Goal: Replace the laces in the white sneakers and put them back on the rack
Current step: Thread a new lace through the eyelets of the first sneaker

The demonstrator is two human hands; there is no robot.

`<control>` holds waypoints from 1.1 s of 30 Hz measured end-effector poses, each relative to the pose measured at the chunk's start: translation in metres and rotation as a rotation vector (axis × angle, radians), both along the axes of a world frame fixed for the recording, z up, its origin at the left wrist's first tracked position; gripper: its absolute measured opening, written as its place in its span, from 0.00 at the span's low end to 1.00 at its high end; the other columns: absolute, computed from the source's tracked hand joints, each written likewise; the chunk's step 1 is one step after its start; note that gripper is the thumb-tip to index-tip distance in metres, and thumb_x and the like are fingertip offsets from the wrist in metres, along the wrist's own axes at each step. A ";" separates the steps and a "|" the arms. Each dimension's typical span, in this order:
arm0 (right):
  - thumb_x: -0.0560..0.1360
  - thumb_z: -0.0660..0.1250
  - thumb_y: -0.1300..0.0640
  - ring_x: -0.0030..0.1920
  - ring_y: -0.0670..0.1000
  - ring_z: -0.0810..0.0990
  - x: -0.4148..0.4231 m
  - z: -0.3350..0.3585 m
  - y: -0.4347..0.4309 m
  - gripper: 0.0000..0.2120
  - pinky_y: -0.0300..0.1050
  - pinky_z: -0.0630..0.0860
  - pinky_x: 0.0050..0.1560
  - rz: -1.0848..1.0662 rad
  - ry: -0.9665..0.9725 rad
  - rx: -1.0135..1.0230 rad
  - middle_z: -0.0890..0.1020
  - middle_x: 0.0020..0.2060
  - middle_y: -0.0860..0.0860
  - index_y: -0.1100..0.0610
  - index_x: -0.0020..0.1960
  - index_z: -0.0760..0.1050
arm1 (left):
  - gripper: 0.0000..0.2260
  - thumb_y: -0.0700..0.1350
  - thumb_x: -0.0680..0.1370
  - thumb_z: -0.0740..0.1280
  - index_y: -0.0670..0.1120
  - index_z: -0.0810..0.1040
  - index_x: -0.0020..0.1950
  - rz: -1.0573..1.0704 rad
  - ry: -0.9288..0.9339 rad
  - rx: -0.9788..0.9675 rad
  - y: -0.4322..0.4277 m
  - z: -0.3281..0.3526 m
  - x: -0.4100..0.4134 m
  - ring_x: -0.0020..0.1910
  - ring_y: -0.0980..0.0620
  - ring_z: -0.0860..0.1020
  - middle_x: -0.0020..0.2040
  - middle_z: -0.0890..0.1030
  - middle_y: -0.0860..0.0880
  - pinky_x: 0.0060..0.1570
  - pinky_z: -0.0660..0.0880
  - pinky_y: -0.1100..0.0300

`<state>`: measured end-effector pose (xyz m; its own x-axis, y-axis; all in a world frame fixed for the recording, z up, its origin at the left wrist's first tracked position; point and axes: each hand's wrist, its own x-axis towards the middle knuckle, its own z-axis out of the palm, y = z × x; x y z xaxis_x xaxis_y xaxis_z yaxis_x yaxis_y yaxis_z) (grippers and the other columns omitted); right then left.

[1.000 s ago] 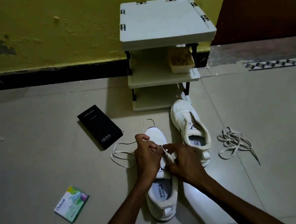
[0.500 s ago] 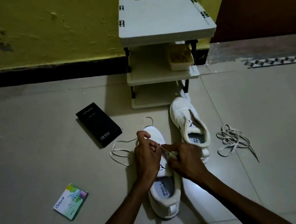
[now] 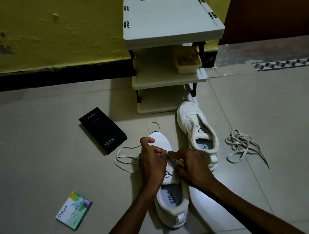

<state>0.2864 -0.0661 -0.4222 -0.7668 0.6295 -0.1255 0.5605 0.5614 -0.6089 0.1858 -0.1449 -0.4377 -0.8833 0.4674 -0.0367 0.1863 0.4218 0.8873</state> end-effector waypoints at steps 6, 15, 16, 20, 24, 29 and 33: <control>0.72 0.69 0.60 0.49 0.55 0.81 0.001 -0.003 0.002 0.19 0.37 0.68 0.46 0.041 0.025 -0.026 0.83 0.49 0.55 0.56 0.63 0.79 | 0.21 0.34 0.71 0.68 0.54 0.62 0.53 -0.020 0.082 -0.032 0.002 0.000 0.001 0.35 0.56 0.77 0.35 0.80 0.52 0.35 0.68 0.72; 0.71 0.68 0.60 0.53 0.53 0.80 0.000 0.000 0.002 0.23 0.34 0.66 0.47 0.044 0.010 -0.039 0.82 0.55 0.54 0.52 0.66 0.77 | 0.19 0.35 0.71 0.71 0.50 0.67 0.55 0.014 0.064 -0.101 0.002 0.003 -0.002 0.37 0.56 0.77 0.36 0.80 0.54 0.37 0.65 0.65; 0.71 0.68 0.60 0.54 0.53 0.80 0.000 -0.001 0.002 0.23 0.33 0.65 0.47 0.043 0.009 -0.038 0.82 0.56 0.54 0.52 0.67 0.77 | 0.19 0.36 0.71 0.70 0.49 0.67 0.56 0.020 0.055 -0.133 0.004 0.006 -0.003 0.39 0.54 0.77 0.37 0.80 0.54 0.37 0.64 0.65; 0.71 0.69 0.61 0.55 0.55 0.80 0.001 -0.002 0.002 0.23 0.37 0.69 0.52 0.046 0.038 -0.045 0.82 0.56 0.55 0.54 0.65 0.78 | 0.17 0.37 0.72 0.71 0.48 0.69 0.56 0.056 -0.111 -0.136 0.005 0.009 -0.012 0.42 0.53 0.78 0.34 0.79 0.56 0.40 0.68 0.66; 0.70 0.70 0.62 0.54 0.55 0.80 0.001 -0.002 0.002 0.22 0.37 0.69 0.51 0.043 0.071 -0.055 0.83 0.54 0.56 0.57 0.64 0.78 | 0.18 0.37 0.71 0.73 0.47 0.68 0.55 0.016 -0.120 -0.126 0.001 0.007 -0.014 0.44 0.50 0.81 0.33 0.80 0.55 0.45 0.73 0.59; 0.70 0.68 0.61 0.52 0.55 0.81 0.003 -0.001 0.002 0.21 0.39 0.71 0.49 0.028 0.097 -0.086 0.83 0.53 0.57 0.56 0.63 0.79 | 0.18 0.36 0.72 0.67 0.52 0.63 0.52 -0.027 0.050 -0.147 0.004 -0.002 -0.004 0.43 0.49 0.79 0.36 0.81 0.52 0.41 0.70 0.57; 0.72 0.69 0.62 0.53 0.55 0.81 0.003 -0.004 0.001 0.20 0.39 0.72 0.51 0.033 0.108 -0.088 0.83 0.53 0.56 0.55 0.64 0.79 | 0.18 0.35 0.73 0.67 0.47 0.66 0.59 0.045 0.017 -0.194 0.011 0.000 -0.002 0.46 0.47 0.78 0.46 0.81 0.45 0.40 0.65 0.64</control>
